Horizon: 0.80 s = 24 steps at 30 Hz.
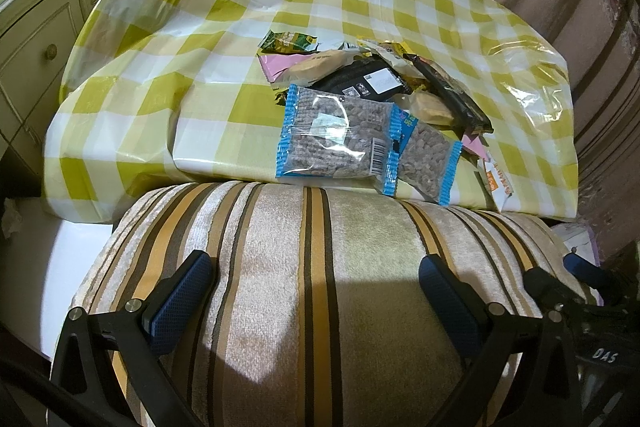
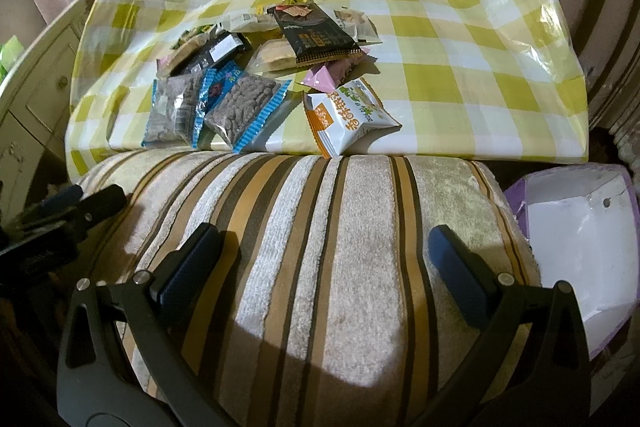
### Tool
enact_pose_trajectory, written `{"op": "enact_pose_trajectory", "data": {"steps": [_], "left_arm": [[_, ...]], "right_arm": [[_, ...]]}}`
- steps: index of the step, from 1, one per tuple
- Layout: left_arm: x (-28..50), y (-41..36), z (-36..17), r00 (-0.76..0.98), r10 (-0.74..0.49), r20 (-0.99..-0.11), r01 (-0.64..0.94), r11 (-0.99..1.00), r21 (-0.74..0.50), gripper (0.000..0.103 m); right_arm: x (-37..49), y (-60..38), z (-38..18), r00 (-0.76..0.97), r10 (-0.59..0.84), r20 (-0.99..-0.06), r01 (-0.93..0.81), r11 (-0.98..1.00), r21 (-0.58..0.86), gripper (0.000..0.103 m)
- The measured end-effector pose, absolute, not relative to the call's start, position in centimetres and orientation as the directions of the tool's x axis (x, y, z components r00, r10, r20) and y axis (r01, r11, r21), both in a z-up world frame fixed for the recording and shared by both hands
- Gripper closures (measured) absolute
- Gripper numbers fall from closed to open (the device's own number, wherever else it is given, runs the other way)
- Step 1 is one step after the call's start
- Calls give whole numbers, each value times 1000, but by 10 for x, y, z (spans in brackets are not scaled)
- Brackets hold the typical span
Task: Organize snacks
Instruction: 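Grasp the blue-edged seed bag with the left tool while the right tool grasps the white-orange chip bag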
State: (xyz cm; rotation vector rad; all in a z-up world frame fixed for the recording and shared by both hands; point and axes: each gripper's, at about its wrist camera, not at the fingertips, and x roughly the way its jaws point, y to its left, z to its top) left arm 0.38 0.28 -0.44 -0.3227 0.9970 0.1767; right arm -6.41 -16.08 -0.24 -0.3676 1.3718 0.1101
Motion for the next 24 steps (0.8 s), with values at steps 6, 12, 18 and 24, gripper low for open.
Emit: {"op": "enact_pose_trajectory", "data": {"steps": [6,12,18,24], "left_arm": [[6,6,-5,537,-8,-843,-301,932,-201,0],[14,8,-7,525,-25,-851,-295,932,-209,0],[29,14,-9,521,-67,-851,-289,924,-250,0],[49,20,-14,510,-110,-853,-294,910,-293,0]], "right_arm": [[-58,-158,-5,187,-158,-970,-299,931,-209,0],[-41,-163,-12,103,-126,-987,-315,937,-153,0],[-24,-168,-22,60,-98,-993,-299,948,-111,0],[-6,-173,-32,57,-106,-993,-230,966,-116,0]]}}
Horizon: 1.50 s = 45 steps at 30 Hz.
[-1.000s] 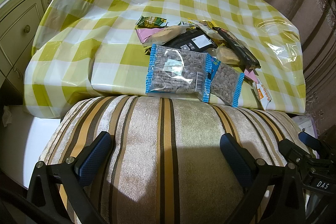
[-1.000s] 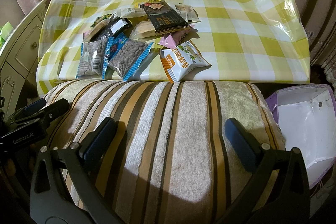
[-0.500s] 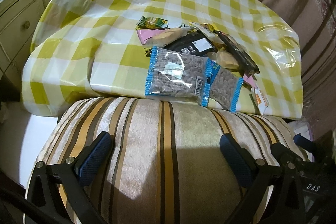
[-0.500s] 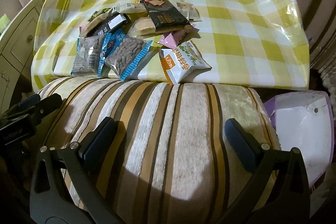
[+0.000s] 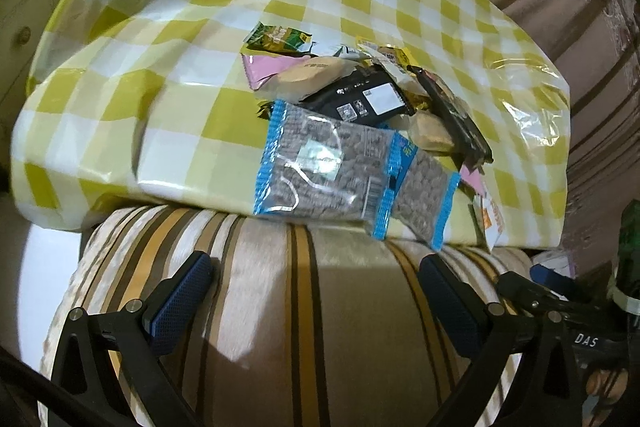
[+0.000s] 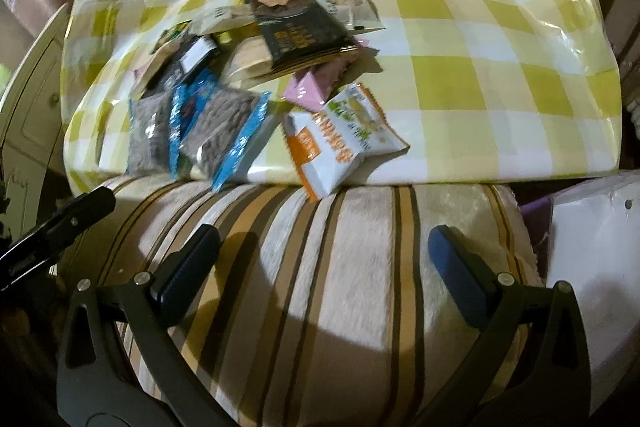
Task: Organize snacks
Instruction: 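Grasp the blue-edged seed bag with the left tool while the right tool grasps the white-orange chip bag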
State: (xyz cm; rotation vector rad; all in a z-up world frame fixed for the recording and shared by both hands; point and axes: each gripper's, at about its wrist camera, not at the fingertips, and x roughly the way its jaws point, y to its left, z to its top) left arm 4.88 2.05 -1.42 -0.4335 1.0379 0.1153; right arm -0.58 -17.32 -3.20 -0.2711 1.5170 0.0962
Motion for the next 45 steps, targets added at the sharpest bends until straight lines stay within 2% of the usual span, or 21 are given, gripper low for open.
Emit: {"op": "enact_pose_trajectory", "data": {"steps": [12,15,17,24,28,30,32,34,35,37,38,45], "left_arm": [[102,28,-37,453,-176,-874,-308,889,-339,3],[111,30,-42,445,-177,-878,-315,887,-339,4],[115,28,-42,445,-167,-880,-314,891,-329,5],[124,22,-41,445,-127,-886,-298,913,-280,17],[122,22,-41,457,-130,-880,-291,913,-286,32],[122,23,-40,463,-137,-876,-288,911,-295,36],[118,24,-40,469,-143,-872,-286,909,-303,39],[116,25,-39,473,-145,-869,-290,906,-309,49],[113,26,-39,476,-150,-866,-291,903,-316,50],[112,26,-38,485,-160,-860,-289,898,-331,57],[111,26,-38,488,-162,-858,-290,897,-334,57],[94,31,-29,534,-180,-826,-286,881,-376,73]], "right_arm": [[26,-184,-53,41,-84,-996,-117,989,-88,2],[32,-185,-58,35,-81,-996,-101,991,-85,6],[37,-187,-62,31,-79,-996,-91,993,-81,13],[45,-191,-66,50,-50,-997,-27,998,-51,18],[52,-190,-69,60,-33,-998,0,999,-33,23],[53,-189,-70,61,-32,-998,-4,999,-33,27],[55,-187,-70,62,-27,-998,-5,1000,-27,38],[56,-185,-72,62,-34,-997,-7,999,-35,47],[57,-183,-73,64,-43,-997,-9,999,-43,53],[58,-182,-74,63,-32,-998,-7,999,-33,54],[53,-187,-69,63,-27,-998,-8,1000,-27,64],[46,-187,-63,79,-19,-997,-29,999,-21,76]]}}
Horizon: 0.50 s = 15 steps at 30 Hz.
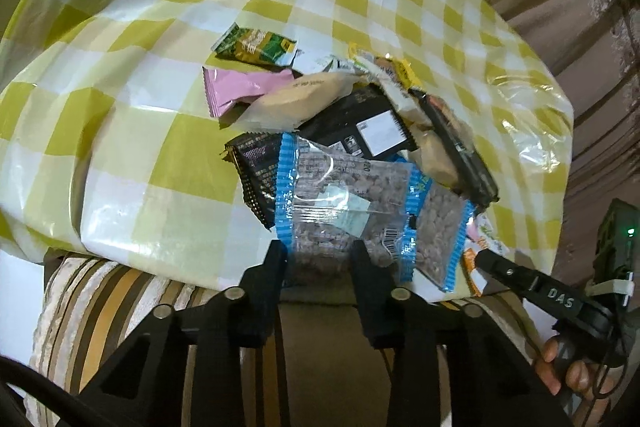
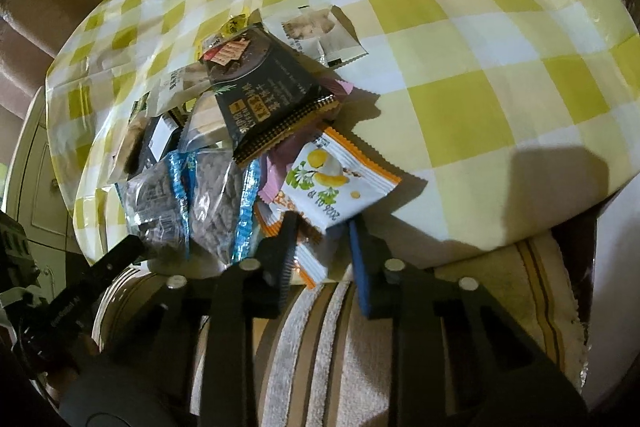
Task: Organize snacks
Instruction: 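Grasp the blue-edged seed bag with the left tool while the right tool grasps the white-orange chip bag, then lift the seed bag with the left tool while the right tool lifts the chip bag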
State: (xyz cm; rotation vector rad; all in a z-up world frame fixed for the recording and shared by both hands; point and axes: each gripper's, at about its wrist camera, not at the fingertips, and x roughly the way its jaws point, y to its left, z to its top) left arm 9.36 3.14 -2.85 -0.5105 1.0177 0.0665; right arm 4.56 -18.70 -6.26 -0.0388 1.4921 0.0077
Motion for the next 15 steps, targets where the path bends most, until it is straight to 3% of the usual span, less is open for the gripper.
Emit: {"op": "enact_pose_trajectory", "data": {"steps": [1,8,9,15], "left_arm": [[91,32,-28,538,-183,-823,-284,880,-381,79],[80,30,-20,559,-211,-802,-258,875,-410,94],[80,28,-20,560,-212,-801,-256,876,-410,103],[86,11,-20,526,-278,-804,-193,881,-431,103]], "right_arm": [[45,-186,-62,82,-20,-996,-32,999,-23,77],[41,-186,-53,107,-16,-994,-46,999,-21,81],[40,-186,-51,112,-14,-994,-46,999,-19,81],[33,-187,-39,126,-15,-992,-53,998,-21,81]]}}
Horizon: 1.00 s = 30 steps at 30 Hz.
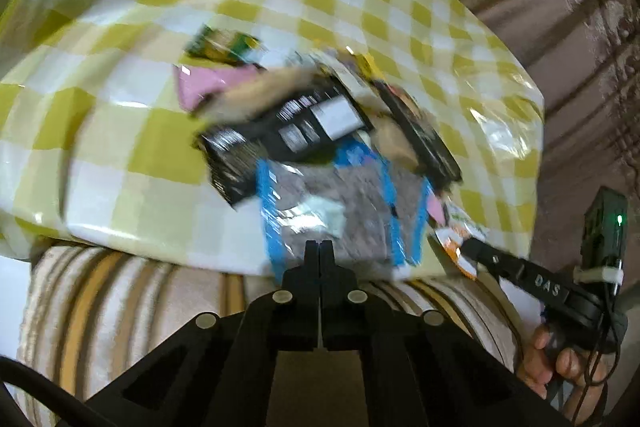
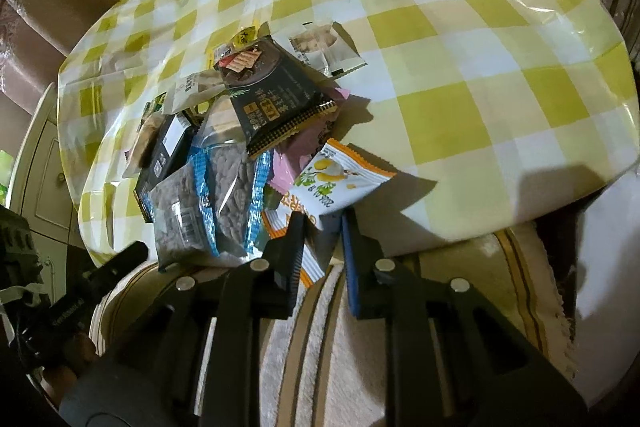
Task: Organize snacks
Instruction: 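Lift the seed bag with the left tool while the right tool lifts the chip bag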
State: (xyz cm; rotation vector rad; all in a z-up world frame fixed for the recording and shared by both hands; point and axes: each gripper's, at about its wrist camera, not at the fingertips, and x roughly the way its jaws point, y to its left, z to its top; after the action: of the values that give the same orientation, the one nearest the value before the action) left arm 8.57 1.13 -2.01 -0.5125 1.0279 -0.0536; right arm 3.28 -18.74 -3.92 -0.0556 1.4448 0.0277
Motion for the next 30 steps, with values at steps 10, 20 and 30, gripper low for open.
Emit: {"op": "enact_pose_trajectory", "data": {"steps": [10,20,30], "left_arm": [[101,14,-15,515,-227,-827,-252,882,-399,25],[141,-11,-36,396,-181,-900,-251,922,-296,27],[118,-11,-28,457,-276,-845,-194,897,-397,78]], "right_arm": [[34,-206,-41,60,-86,-995,-34,996,-88,79],[46,-201,-58,28,-144,-989,-23,989,-145,33],[49,-204,-61,50,-128,-991,-6,992,-128,71]]}}
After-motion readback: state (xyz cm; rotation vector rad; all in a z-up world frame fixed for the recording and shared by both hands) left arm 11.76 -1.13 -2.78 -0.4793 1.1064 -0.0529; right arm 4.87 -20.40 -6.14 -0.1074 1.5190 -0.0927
